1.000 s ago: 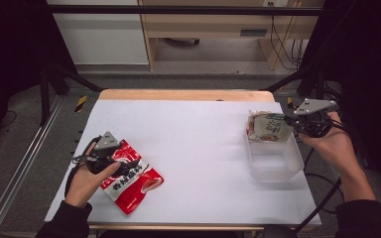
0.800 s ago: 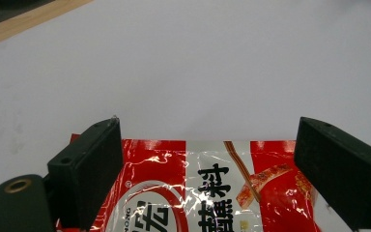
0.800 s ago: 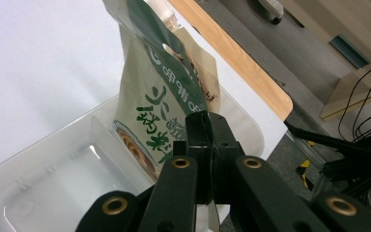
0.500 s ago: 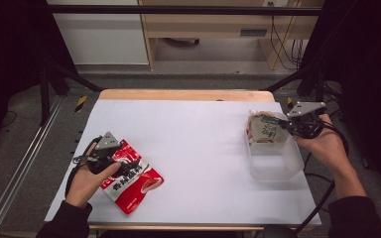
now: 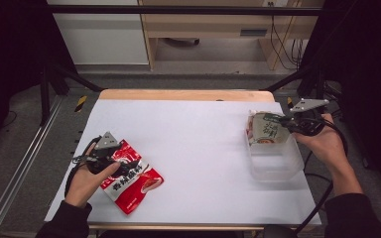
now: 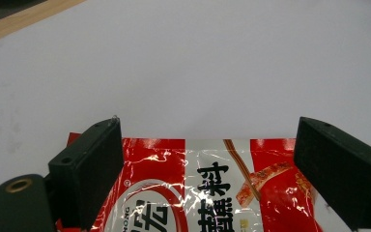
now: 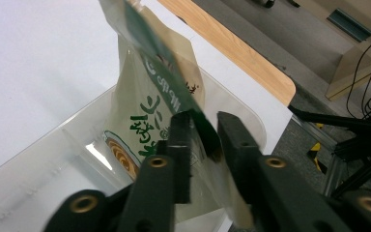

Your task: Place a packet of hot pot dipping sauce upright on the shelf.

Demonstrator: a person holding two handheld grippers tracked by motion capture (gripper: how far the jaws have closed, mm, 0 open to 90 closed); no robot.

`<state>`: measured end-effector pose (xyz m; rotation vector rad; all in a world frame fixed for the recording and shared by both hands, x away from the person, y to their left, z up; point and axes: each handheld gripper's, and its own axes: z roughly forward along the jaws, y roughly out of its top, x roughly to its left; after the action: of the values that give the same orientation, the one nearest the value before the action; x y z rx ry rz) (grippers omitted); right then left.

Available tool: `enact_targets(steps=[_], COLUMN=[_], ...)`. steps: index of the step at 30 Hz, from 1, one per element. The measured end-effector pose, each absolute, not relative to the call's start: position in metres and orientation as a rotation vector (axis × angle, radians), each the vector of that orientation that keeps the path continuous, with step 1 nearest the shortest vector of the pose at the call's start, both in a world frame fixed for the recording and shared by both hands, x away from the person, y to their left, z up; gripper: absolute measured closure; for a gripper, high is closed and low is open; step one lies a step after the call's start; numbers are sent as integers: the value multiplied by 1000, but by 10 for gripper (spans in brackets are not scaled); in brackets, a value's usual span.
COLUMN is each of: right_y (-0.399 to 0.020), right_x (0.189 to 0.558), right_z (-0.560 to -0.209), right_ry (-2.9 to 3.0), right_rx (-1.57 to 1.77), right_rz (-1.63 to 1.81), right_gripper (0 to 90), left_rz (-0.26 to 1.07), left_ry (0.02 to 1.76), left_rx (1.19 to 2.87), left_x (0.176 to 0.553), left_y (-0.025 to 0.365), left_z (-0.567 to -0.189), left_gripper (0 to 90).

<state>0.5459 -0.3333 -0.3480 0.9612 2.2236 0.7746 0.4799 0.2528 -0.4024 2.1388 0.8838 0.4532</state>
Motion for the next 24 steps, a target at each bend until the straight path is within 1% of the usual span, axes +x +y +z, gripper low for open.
enact_targets(steps=[2, 5, 10, 12, 16, 21, 24], right_y=[-332, -330, -326, -324, -316, -299, -285], right_x=[544, 541, 538, 537, 533, 523, 514], right_z=[-346, -343, -341, -339, -331, -315, -308], right_ry=[2203, 2185, 2170, 2169, 2141, 2111, 2103], right_rx=[959, 960, 953, 956, 937, 891, 846], right_rz=[777, 785, 794, 799, 817, 862, 892], right_gripper=[608, 487, 314, 259, 202, 135, 117], left_rz=[456, 457, 465, 466, 474, 534, 542], left_ry=[888, 891, 894, 901, 915, 952, 972], left_rx=[2134, 2133, 2128, 2123, 2118, 2104, 2091], left_x=[480, 480, 480, 480, 480, 475, 472], left_y=[254, 255, 257, 258, 262, 269, 274], left_z=[-402, -402, -401, -401, -402, -406, -407], left_gripper=[107, 106, 105, 104, 100, 96, 85])
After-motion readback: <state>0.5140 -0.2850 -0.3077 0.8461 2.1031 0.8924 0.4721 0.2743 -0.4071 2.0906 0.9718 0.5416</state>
